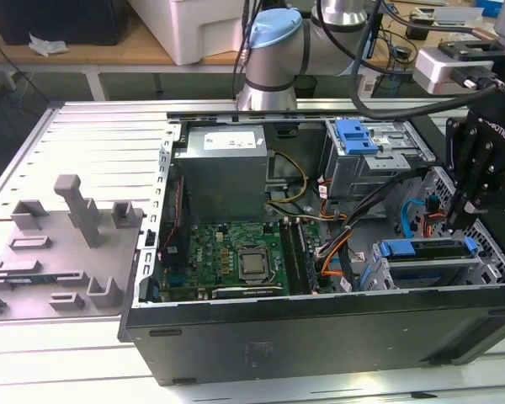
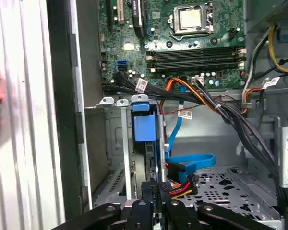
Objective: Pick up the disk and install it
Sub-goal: 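Insert the first disk wire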
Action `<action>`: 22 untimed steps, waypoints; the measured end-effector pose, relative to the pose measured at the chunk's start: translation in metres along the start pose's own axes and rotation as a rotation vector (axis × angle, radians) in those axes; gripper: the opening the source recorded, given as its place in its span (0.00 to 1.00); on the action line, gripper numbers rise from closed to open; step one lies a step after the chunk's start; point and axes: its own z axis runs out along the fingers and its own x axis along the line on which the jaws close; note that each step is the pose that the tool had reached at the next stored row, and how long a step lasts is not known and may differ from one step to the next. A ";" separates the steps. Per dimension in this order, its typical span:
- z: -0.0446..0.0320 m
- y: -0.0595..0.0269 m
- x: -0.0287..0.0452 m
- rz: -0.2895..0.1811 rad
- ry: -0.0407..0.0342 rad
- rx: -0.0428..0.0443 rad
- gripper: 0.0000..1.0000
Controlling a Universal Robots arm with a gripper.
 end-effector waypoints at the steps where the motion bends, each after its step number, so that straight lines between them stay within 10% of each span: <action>1: 0.0001 -0.0006 0.0014 0.001 -0.0206 -0.0031 0.17; 22: 0.0005 -0.0007 0.0016 -0.038 -0.0218 -0.0091 0.17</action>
